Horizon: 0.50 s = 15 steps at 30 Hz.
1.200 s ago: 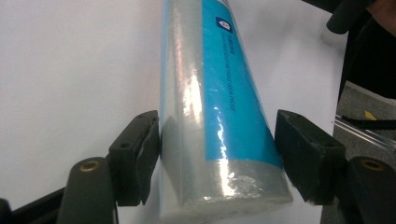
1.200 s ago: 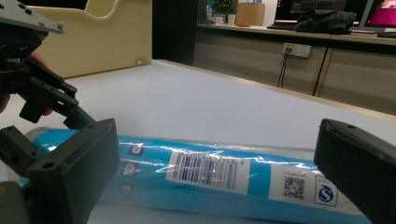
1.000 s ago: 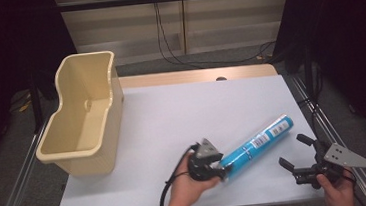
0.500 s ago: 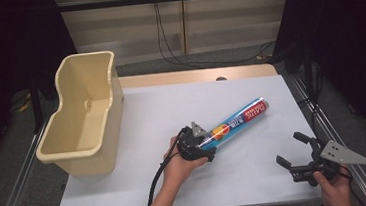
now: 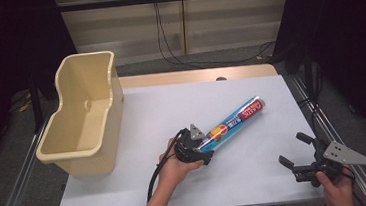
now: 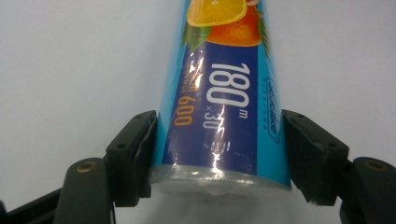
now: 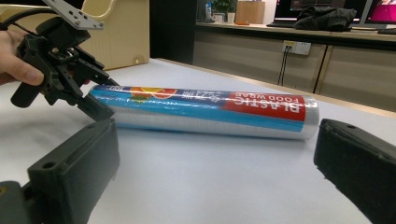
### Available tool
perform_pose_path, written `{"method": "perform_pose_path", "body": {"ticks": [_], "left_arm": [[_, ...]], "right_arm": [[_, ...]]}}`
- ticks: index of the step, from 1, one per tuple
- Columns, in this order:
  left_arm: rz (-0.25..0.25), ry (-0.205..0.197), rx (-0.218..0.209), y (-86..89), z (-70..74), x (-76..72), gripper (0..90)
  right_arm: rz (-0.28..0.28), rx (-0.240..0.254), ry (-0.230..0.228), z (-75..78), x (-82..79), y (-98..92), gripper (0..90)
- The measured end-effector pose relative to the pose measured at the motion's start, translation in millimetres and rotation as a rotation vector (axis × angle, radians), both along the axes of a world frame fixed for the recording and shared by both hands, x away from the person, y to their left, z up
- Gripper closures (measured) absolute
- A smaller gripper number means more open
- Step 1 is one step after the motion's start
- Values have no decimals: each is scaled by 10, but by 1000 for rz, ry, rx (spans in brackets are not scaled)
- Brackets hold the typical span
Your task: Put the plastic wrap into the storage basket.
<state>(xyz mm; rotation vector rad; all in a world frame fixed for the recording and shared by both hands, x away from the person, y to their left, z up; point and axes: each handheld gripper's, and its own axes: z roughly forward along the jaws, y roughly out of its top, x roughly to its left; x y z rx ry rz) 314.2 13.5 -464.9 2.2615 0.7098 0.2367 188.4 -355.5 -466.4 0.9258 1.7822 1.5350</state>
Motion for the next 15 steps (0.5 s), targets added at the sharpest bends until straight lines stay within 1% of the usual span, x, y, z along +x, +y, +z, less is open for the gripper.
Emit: {"method": "perform_pose_path", "body": {"ticks": [4,6,7,8,9,10,11,12,13,14,15], "left_arm": [[2,18,-18,128,-2,-49,318],[3,23,-20,213,1,-80,318],[1,18,-21,261,1,-94,318],[1,18,-21,261,1,-94,319],[2,24,-22,313,4,-109,319],[2,31,-11,423,19,-131,319],[3,32,-7,477,25,-146,319],[3,32,-7,477,25,-146,319],[2,38,6,602,41,-174,319],[2,38,6,602,41,-174,318],[4,37,7,735,45,-214,318]], "right_arm": [[-7,1,0,2,-16,-25,0],[-9,4,2,-5,-12,-32,0],[-10,5,3,-7,-10,-33,0],[-10,5,3,-7,-10,-33,0],[-7,3,3,-6,-6,-29,0],[-6,3,2,-5,-4,-23,0],[-5,2,1,-5,0,-17,0],[-5,2,1,-5,0,-17,0],[-1,0,6,-8,8,-4,0],[-1,0,6,-8,8,-4,0],[2,0,8,-9,15,14,0]]}}
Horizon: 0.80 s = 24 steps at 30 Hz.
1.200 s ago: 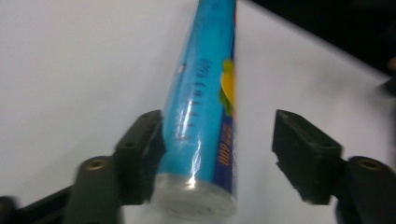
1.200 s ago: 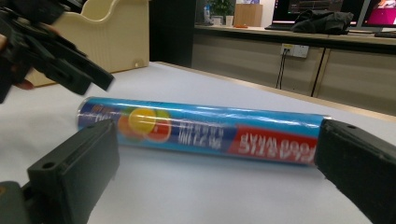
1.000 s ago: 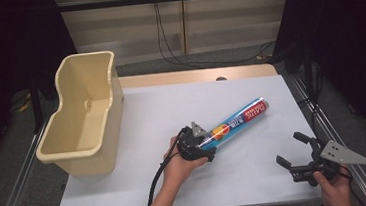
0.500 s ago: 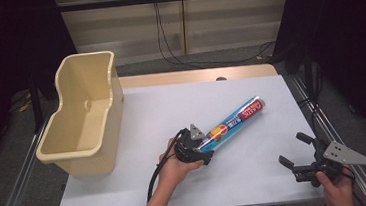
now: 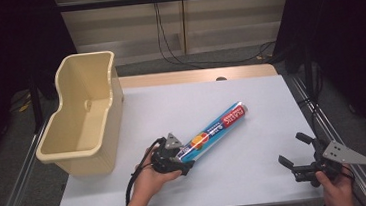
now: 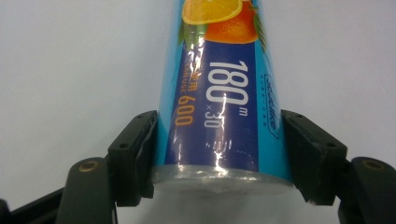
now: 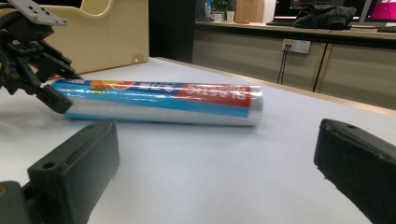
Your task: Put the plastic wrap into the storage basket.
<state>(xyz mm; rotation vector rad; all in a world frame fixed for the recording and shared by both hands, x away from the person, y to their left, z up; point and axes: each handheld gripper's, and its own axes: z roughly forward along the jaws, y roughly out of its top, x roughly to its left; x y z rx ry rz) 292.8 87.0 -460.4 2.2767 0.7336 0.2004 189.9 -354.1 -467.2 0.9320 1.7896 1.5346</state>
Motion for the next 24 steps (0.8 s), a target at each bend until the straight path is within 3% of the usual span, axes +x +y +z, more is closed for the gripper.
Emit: {"method": "perform_pose_path", "body": {"ticks": [3,10,15,19,24], "left_arm": [[5,2,-7,127,-1,-58,319],[22,14,-5,642,25,-304,319],[31,25,-20,822,24,-404,319],[29,34,-4,801,55,-379,314],[43,31,-66,768,157,-331,309]], "right_arm": [[5,-4,-2,-2,10,16,0],[14,-8,4,-4,19,46,1],[15,-3,4,-6,29,54,1],[17,-5,3,-2,36,67,1],[21,-6,4,0,40,79,1]]}}
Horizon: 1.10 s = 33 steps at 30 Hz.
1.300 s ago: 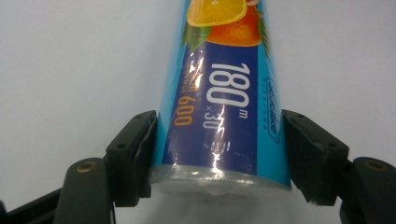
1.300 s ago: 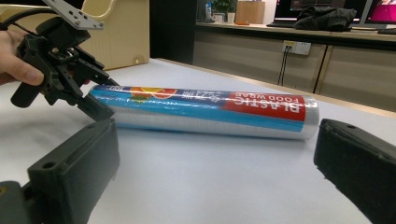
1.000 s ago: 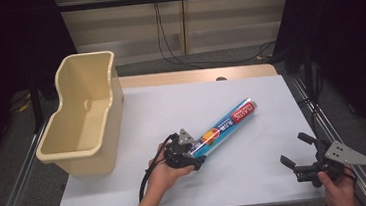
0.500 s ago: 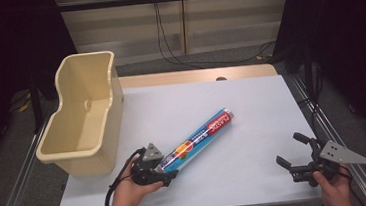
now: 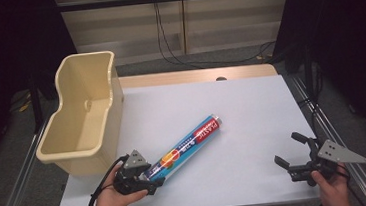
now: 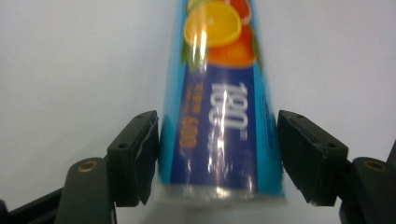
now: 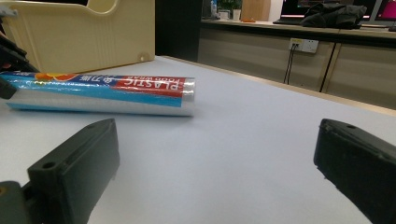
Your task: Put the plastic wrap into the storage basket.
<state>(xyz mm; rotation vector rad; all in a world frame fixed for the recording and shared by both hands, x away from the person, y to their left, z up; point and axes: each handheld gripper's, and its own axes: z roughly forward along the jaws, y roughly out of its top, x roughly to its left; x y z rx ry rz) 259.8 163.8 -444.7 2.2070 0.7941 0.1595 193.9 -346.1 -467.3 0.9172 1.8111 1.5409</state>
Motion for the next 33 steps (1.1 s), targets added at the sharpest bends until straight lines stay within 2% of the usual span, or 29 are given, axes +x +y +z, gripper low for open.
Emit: {"method": "perform_pose_path", "body": {"ticks": [1,2,5,6,7,9,12,13,21,25,27,33], "left_arm": [[2,-1,-21,-63,83,73,294],[2,-1,-21,-63,83,73,284],[-3,5,-6,-267,180,234,254],[-3,5,-6,-267,180,234,242],[-3,12,2,-373,221,314,226],[-2,12,0,-420,236,352,215],[-3,14,24,-555,271,466,205],[-8,25,37,-623,277,548,192],[6,72,69,-790,236,754,116],[-8,107,105,-858,195,832,44],[-40,132,141,-901,151,842,22],[-44,162,197,-967,75,882,33]], "right_arm": [[0,0,1,-4,3,0,0],[2,-1,2,-5,5,-1,1],[2,0,0,-2,6,-3,0],[2,0,0,-2,6,-3,0],[2,-4,-2,1,1,-6,0],[3,-2,-2,0,0,-12,1],[3,-1,0,-3,-2,-20,0],[-2,0,-1,-1,-6,-28,0],[-3,4,-4,5,-12,-39,0],[3,-4,-4,5,-8,-31,0],[3,-5,-6,8,-10,-24,0],[5,-7,-3,4,-6,-23,0]]}}
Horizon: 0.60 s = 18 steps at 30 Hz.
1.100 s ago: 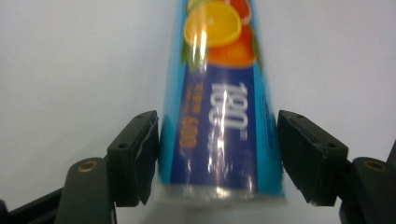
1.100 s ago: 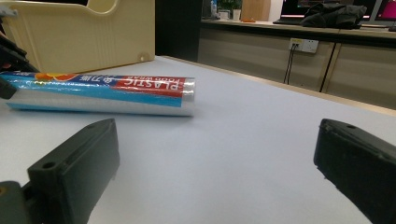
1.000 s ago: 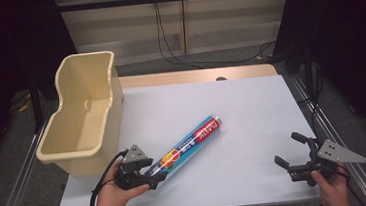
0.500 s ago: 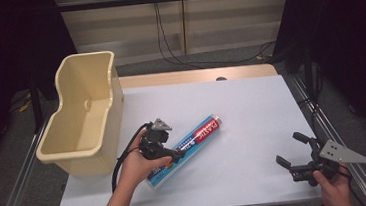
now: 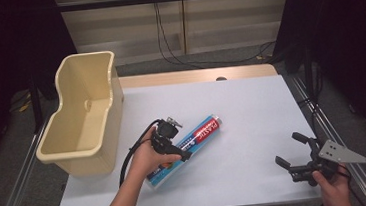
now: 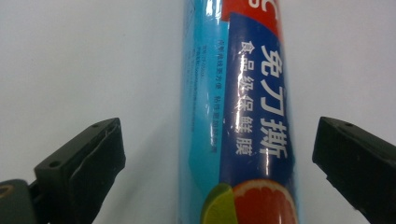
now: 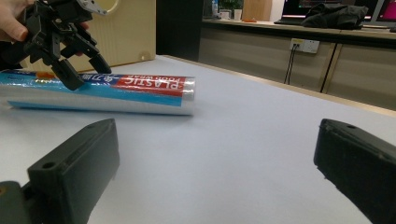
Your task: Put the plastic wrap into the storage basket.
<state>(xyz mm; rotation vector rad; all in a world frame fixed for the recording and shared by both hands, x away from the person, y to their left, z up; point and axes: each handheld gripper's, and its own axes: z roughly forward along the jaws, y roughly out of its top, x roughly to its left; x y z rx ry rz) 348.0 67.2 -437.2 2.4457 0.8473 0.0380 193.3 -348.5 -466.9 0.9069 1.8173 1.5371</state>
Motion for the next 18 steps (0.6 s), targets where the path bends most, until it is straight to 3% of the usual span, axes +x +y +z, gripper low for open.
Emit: {"method": "perform_pose_path", "body": {"ticks": [13,18], "left_arm": [[-15,22,51,-164,-52,55,125],[-52,32,57,-214,-97,65,233]], "right_arm": [[-2,0,-1,1,3,-18,2],[-2,1,-1,3,1,-22,2]]}}
